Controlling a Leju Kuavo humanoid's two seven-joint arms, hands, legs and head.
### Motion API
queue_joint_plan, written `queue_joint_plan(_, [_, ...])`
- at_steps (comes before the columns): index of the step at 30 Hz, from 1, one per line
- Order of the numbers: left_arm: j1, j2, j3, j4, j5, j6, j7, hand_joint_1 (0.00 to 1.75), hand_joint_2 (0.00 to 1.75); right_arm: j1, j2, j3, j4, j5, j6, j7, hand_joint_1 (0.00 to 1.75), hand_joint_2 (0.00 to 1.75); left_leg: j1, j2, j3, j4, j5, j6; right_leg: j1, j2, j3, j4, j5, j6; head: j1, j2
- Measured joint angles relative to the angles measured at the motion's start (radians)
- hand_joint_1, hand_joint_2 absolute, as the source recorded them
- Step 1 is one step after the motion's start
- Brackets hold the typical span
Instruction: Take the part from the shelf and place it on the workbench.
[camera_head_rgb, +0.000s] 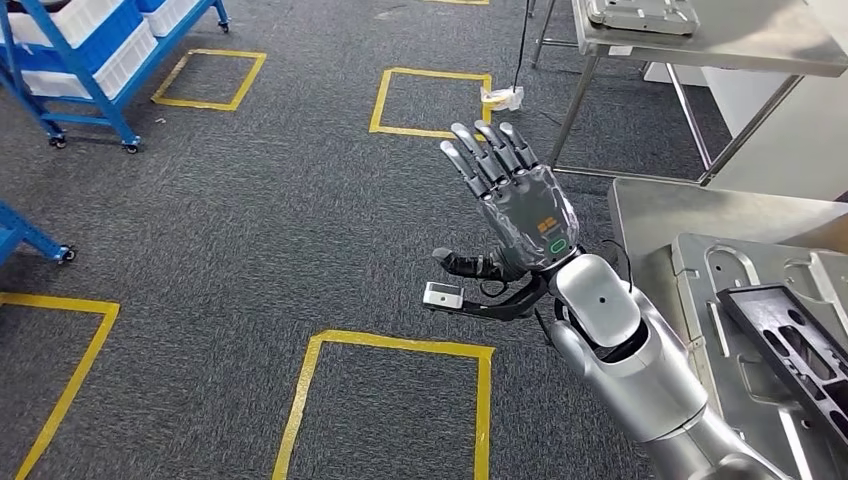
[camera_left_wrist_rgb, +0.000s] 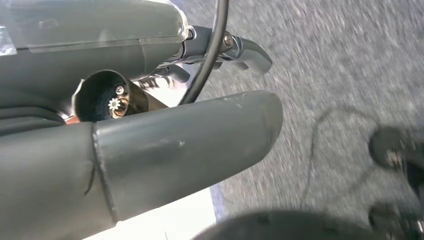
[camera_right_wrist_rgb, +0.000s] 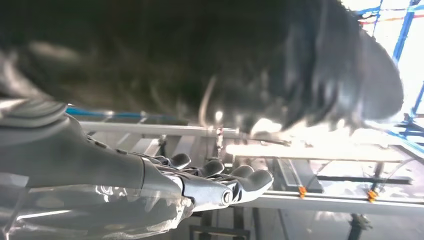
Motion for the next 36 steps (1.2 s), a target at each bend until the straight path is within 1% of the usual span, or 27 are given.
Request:
queue_joint_plan(1, [0.001, 0.0, 0.0, 0.0, 0.0, 0.0, 0.0, 0.0, 0.0, -0.001, 0.0, 0.0, 0.0, 0.0, 0.0, 0.0, 0.0, 0.0, 0.0, 0.009, -0.004, 0.005, -0.002, -0.003, -0.001, -0.014, 0.006, -0.01, 0.005, -0.005, 0.0, 0.0])
queue_joint_plan(2, [0.002, 0.0, 0.0, 0.0, 0.0, 0.0, 0.0, 0.0, 0.0, -0.003, 0.0, 0.0, 0.0, 0.0, 0.0, 0.0, 0.0, 0.0, -0.002, 0.032, -0.014, 0.022, -0.014, -0.005, -0.003, -0.029, 0.012, -0.022, 0.011, -0.011, -0.001, 0.0])
queue_joint_plan(4, [0.001, 0.0, 0.0, 0.0, 0.0, 0.0, 0.0, 0.0, 0.0, -0.005, 0.0, 0.0, 0.002, 0.0, 0.002, -0.001, 0.0, 0.0, -0.004, 0.095, -0.059, 0.113, -0.068, -0.008, -0.003, -0.059, 0.019, -0.037, 0.018, -0.019, -0.001, 0.0])
queue_joint_plan(6, [0.001, 0.0, 0.0, 0.0, 0.0, 0.0, -0.001, 0.0, 0.0, -0.005, 0.0, 0.0, 0.006, 0.0, 0.006, -0.002, 0.0, 0.0, -0.002, 0.12, -0.116, 0.233, -0.124, -0.017, -0.002, -0.09, 0.017, -0.036, 0.017, -0.021, -0.002, 0.0])
queue_joint_plan(7, [0.001, 0.0, 0.0, 0.0, 0.0, 0.0, -0.001, 0.0, 0.0, -0.004, 0.0, 0.0, 0.008, 0.0, 0.007, -0.002, 0.0, 0.0, 0.0, 0.123, -0.129, 0.264, -0.131, -0.021, -0.002, -0.105, 0.016, -0.034, 0.015, -0.02, -0.002, 0.0])
queue_joint_plan(8, [0.001, 0.001, 0.0, 0.0, 0.0, 0.0, -0.001, 0.0, 0.0, -0.004, 0.0, 0.0, 0.01, 0.0, 0.008, -0.002, 0.0, 0.0, 0.001, 0.127, -0.123, 0.259, -0.12, -0.025, -0.002, -0.12, 0.015, -0.031, 0.013, -0.018, -0.001, 0.0])
queue_joint_plan(9, [0.002, 0.001, 0.0, 0.0, 0.0, 0.0, -0.001, 0.0, 0.0, -0.005, -0.001, 0.0, 0.012, 0.0, 0.009, -0.002, 0.0, 0.0, 0.002, 0.132, -0.096, 0.217, -0.094, -0.028, -0.003, -0.133, 0.015, -0.027, 0.01, -0.015, -0.002, 0.0])
queue_joint_plan(10, [0.002, 0.001, 0.0, 0.0, 0.0, 0.0, -0.001, 0.0, 0.0, -0.006, -0.001, 0.0, 0.013, 0.0, 0.008, -0.002, 0.0, 0.0, 0.003, 0.146, -0.056, 0.149, -0.065, -0.03, -0.004, -0.146, 0.015, -0.02, 0.004, -0.01, -0.001, 0.0])
queue_joint_plan(12, [0.002, 0.002, 0.0, 0.0, 0.0, -0.001, -0.001, 0.0, 0.0, -0.009, -0.004, 0.0, 0.014, 0.0, 0.009, -0.003, 0.0, 0.0, -0.002, 0.174, 0.007, 0.041, -0.036, -0.029, 0.0, -0.165, 0.011, -0.003, -0.01, 0.002, -0.001, 0.0])
queue_joint_plan(13, [0.002, 0.002, 0.0, 0.0, 0.0, -0.001, -0.001, 0.0, 0.0, -0.011, -0.007, 0.0, 0.014, 0.0, 0.009, -0.003, 0.0, 0.0, -0.004, 0.181, 0.018, 0.019, -0.035, -0.027, 0.002, -0.173, 0.01, 0.004, -0.016, 0.008, 0.0, 0.0])
queue_joint_plan(15, [0.002, 0.003, 0.0, 0.0, 0.0, -0.002, -0.001, 0.0, 0.0, -0.014, -0.012, 0.0, 0.014, -0.001, 0.01, -0.004, 0.0, 0.0, -0.007, 0.164, 0.017, 0.016, -0.038, -0.019, 0.003, -0.188, 0.012, 0.007, -0.02, 0.017, 0.002, 0.0])
queue_joint_plan(16, [0.003, 0.003, 0.0, 0.0, 0.0, -0.002, -0.002, 0.0, 0.0, -0.014, -0.012, 0.0, 0.014, -0.001, 0.01, -0.004, 0.0, 0.0, -0.007, 0.154, 0.019, 0.014, -0.037, -0.015, 0.001, -0.188, 0.014, 0.009, -0.025, 0.022, 0.002, 0.0])
queue_joint_plan(18, [0.003, 0.003, 0.0, 0.0, 0.0, -0.002, -0.004, 0.0, 0.0, -0.016, -0.016, 0.0, 0.014, -0.001, 0.011, -0.003, 0.0, 0.0, -0.004, 0.137, 0.022, 0.009, -0.035, -0.005, -0.007, -0.152, 0.0, 0.048, -0.055, 0.032, 0.003, 0.0])
queue_joint_plan(20, [0.002, 0.003, 0.0, 0.0, 0.0, -0.002, -0.007, 0.0, 0.0, -0.014, -0.022, -0.001, 0.014, -0.001, 0.012, -0.003, 0.0, 0.0, -0.004, 0.119, 0.023, 0.008, -0.035, 0.0, -0.011, -0.099, -0.061, 0.169, -0.113, 0.037, 0.003, 0.0])
queue_joint_plan(21, [0.002, 0.003, 0.0, 0.0, 0.0, -0.002, -0.008, 0.0, 0.0, -0.012, -0.025, -0.001, 0.014, -0.001, 0.012, -0.003, 0.0, 0.0, -0.005, 0.109, 0.023, 0.008, -0.036, 0.001, -0.012, -0.087, -0.1, 0.239, -0.136, 0.038, 0.004, 0.0])
queue_joint_plan(22, [0.001, 0.003, 0.0, 0.0, 0.0, -0.002, -0.009, 0.0, 0.0, -0.009, -0.027, -0.001, 0.015, -0.001, 0.012, -0.004, 0.0, 0.0, -0.006, 0.096, 0.024, 0.008, -0.037, 0.002, -0.011, -0.08, -0.133, 0.291, -0.146, 0.036, 0.004, 0.0])
queue_joint_plan(23, [0.001, 0.003, 0.0, 0.0, 0.0, -0.002, -0.01, 0.0, 0.0, -0.007, -0.029, -0.001, 0.016, -0.001, 0.013, -0.004, 0.0, 0.0, -0.008, 0.083, 0.026, 0.008, -0.038, 0.003, -0.011, -0.077, -0.148, 0.305, -0.132, 0.033, 0.003, 0.0])
queue_joint_plan(24, [0.001, 0.003, 0.0, 0.0, 0.0, -0.002, -0.011, 0.0, 0.0, -0.006, -0.03, -0.001, 0.017, -0.001, 0.013, -0.004, 0.0, 0.0, -0.009, 0.069, 0.028, 0.008, -0.038, 0.004, -0.01, -0.072, -0.144, 0.277, -0.1, 0.028, 0.003, 0.0])
queue_joint_plan(25, [0.002, 0.003, 0.0, 0.0, 0.001, -0.002, -0.011, 0.0, 0.0, -0.007, -0.032, -0.001, 0.017, -0.001, 0.013, -0.004, 0.0, 0.0, -0.009, 0.055, 0.031, 0.008, -0.039, 0.004, -0.008, -0.061, -0.121, 0.213, -0.054, 0.021, 0.004, 0.0])
queue_joint_plan(27, [0.002, 0.002, 0.0, 0.0, 0.001, -0.001, -0.012, 0.0, 0.0, -0.011, -0.035, -0.001, 0.017, -0.001, 0.013, -0.004, 0.0, 0.0, -0.007, 0.031, 0.033, 0.007, -0.041, 0.001, -0.005, -0.012, -0.068, 0.077, 0.01, 0.007, 0.003, 0.0])
queue_joint_plan(28, [0.001, 0.001, 0.0, 0.0, 0.001, -0.001, -0.013, 0.0, 0.0, -0.013, -0.037, -0.002, 0.017, -0.001, 0.014, -0.004, 0.0, 0.0, -0.005, 0.02, 0.031, 0.006, -0.041, -0.002, -0.003, 0.007, -0.05, 0.035, 0.021, 0.003, 0.004, 0.0])
queue_joint_plan(29, [0.002, 0.0, 0.0, 0.0, 0.002, -0.001, -0.013, 0.0, 0.0, -0.014, -0.039, -0.002, 0.017, -0.001, 0.014, -0.004, 0.0, 0.0, -0.002, 0.009, 0.027, 0.005, -0.04, -0.007, -0.002, 0.016, -0.042, 0.018, 0.018, -0.001, 0.004, 0.0])
queue_joint_plan(31, [0.003, -0.001, 0.0, 0.0, 0.003, -0.001, -0.013, 0.0, 0.0, -0.016, -0.041, -0.002, 0.017, -0.001, 0.015, -0.004, 0.0, 0.0, 0.002, -0.007, 0.024, 0.0, -0.038, -0.019, -0.002, -0.004, -0.031, 0.003, 0.017, -0.006, 0.004, 0.0])
queue_joint_plan(32, [0.004, -0.001, 0.0, 0.0, 0.003, -0.001, -0.013, 0.0, 0.0, -0.016, -0.041, -0.002, 0.017, -0.001, 0.015, -0.004, 0.0, 0.0, 0.001, 0.006, 0.023, 0.006, -0.042, -0.023, -0.003, -0.016, -0.02, -0.009, 0.018, -0.008, 0.003, 0.0])
queue_joint_plan(34, [0.004, -0.001, 0.0, 0.0, 0.003, -0.001, -0.014, 0.0, 0.0, -0.017, -0.041, -0.002, 0.016, 0.0, 0.015, -0.004, 0.0, 0.0, -0.004, 0.065, -0.005, 0.069, -0.074, -0.028, -0.006, -0.044, 0.005, -0.032, 0.018, -0.014, 0.002, 0.0])
queue_joint_plan(35, [0.003, -0.001, 0.0, 0.0, 0.003, -0.001, -0.014, 0.0, 0.0, -0.017, -0.041, -0.002, 0.017, 0.0, 0.015, -0.005, 0.0, 0.0, -0.004, 0.096, -0.037, 0.128, -0.099, -0.031, -0.003, -0.059, 0.014, -0.036, 0.014, -0.016, 0.001, 0.0])
queue_joint_plan(36, [0.002, -0.001, 0.0, 0.0, 0.003, -0.001, -0.014, 0.0, 0.0, -0.016, -0.041, -0.003, 0.017, 0.0, 0.015, -0.005, 0.0, 0.0, -0.004, 0.112, -0.075, 0.194, -0.124, -0.034, -0.001, -0.074, 0.021, -0.037, 0.008, -0.018, 0.001, 0.0])
